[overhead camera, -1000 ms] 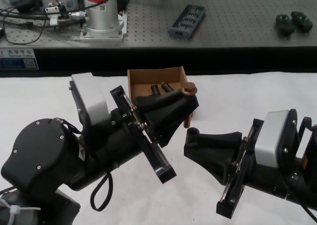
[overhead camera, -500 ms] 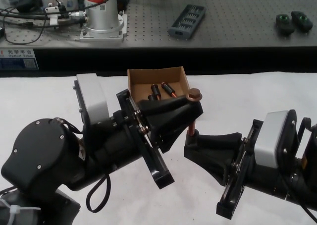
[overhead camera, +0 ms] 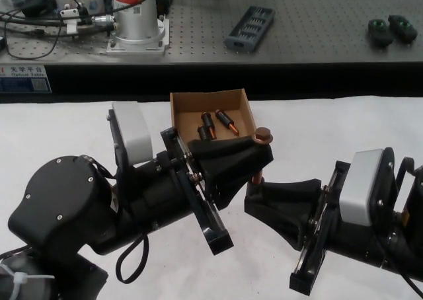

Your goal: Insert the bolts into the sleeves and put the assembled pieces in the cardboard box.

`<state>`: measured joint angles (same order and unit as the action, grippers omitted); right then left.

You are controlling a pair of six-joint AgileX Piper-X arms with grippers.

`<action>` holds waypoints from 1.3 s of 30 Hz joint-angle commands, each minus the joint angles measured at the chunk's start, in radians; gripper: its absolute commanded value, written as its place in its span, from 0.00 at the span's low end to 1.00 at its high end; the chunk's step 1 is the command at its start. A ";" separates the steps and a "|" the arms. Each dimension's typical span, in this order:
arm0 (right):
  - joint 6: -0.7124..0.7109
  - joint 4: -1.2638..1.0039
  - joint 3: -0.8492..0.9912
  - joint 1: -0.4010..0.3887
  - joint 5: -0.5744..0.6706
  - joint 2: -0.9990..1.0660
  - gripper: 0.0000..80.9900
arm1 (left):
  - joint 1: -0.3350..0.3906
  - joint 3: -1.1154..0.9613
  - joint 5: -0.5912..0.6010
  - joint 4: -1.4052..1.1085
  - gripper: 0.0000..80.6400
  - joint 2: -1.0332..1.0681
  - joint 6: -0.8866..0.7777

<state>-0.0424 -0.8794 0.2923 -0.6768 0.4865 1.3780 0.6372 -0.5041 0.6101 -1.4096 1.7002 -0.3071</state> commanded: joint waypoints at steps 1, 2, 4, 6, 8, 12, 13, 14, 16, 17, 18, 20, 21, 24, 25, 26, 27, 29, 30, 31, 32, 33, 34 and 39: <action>-0.002 -0.017 0.002 0.007 0.002 -0.001 0.07 | 0.006 -0.010 0.031 0.033 0.01 0.000 0.015; -0.002 -0.017 0.002 0.007 0.002 -0.001 0.07 | 0.006 -0.010 0.031 0.053 0.01 0.000 0.019; -0.002 -0.017 0.002 0.007 0.002 -0.001 0.07 | 0.006 -0.010 0.031 0.079 0.01 0.000 0.022; -0.002 -0.017 0.002 0.007 0.002 -0.001 0.07 | 0.006 -0.010 0.031 0.101 0.01 0.000 0.036; -0.002 -0.017 0.002 0.007 0.002 -0.001 0.07 | 0.006 -0.010 0.031 0.118 0.01 0.000 0.067; -0.002 -0.014 0.002 0.007 0.000 -0.001 0.07 | 0.006 -0.010 0.031 0.179 0.01 0.000 0.111; -0.004 -0.007 0.002 0.007 -0.005 -0.001 0.07 | 0.006 -0.010 0.031 0.183 0.01 0.000 0.111; -0.010 -0.003 0.002 0.011 -0.005 -0.001 0.07 | 0.006 -0.010 0.031 0.189 0.01 0.000 0.114; -0.020 -0.001 0.002 0.011 -0.005 -0.001 0.07 | 0.006 -0.010 0.031 0.198 0.01 0.000 0.127; -0.020 -0.001 0.002 0.011 -0.005 -0.001 0.07 | 0.006 -0.010 0.031 0.198 0.01 0.000 0.128; -0.020 -0.001 0.002 0.013 -0.005 -0.001 0.07 | 0.006 -0.010 0.031 0.198 0.01 0.000 0.130; -0.020 -0.001 0.002 0.013 -0.005 -0.001 0.07 | 0.002 -0.010 0.031 0.198 0.01 0.000 0.135; -0.020 -0.001 0.002 0.013 -0.005 -0.001 0.07 | 0.002 -0.010 0.031 0.198 0.01 0.000 0.135; -0.020 -0.001 0.002 0.013 -0.005 -0.001 0.07 | -0.003 -0.010 0.043 0.198 0.01 0.000 0.135; -0.020 -0.001 0.002 0.013 -0.005 -0.001 0.07 | -0.006 -0.010 0.065 0.198 0.01 0.000 0.135; -0.022 -0.001 0.002 0.012 -0.005 -0.001 0.07 | -0.009 -0.010 0.078 0.198 0.01 0.000 0.135; -0.022 -0.001 0.002 0.012 -0.005 -0.001 0.07 | -0.013 -0.010 0.091 0.199 0.01 0.000 0.130; -0.025 -0.001 0.002 0.012 -0.005 -0.001 0.07 | -0.022 -0.010 0.109 0.205 0.01 0.000 0.118; -0.025 -0.001 0.002 0.014 -0.005 -0.001 0.07 | -0.026 -0.010 0.113 0.207 0.01 0.000 0.109; -0.025 -0.001 0.002 0.014 -0.005 -0.001 0.07 | -0.030 -0.010 0.114 0.210 0.01 0.000 0.099; -0.025 -0.001 0.002 0.014 -0.005 -0.001 0.07 | -0.034 -0.010 0.118 0.212 0.01 0.000 0.095; -0.025 -0.001 0.002 0.014 -0.005 -0.001 0.07 | -0.038 -0.010 0.128 0.216 0.01 0.000 0.096; -0.025 -0.001 0.002 0.014 -0.005 -0.001 0.07 | -0.039 -0.010 0.136 0.228 0.01 0.000 0.096; -0.025 -0.006 0.002 0.014 -0.005 -0.001 0.07 | -0.043 -0.010 0.146 0.294 0.15 0.000 0.104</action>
<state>-0.0593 -0.8198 0.2809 -0.6704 0.4758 1.3839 0.5981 -0.5160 0.7375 -1.1914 1.6984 -0.2048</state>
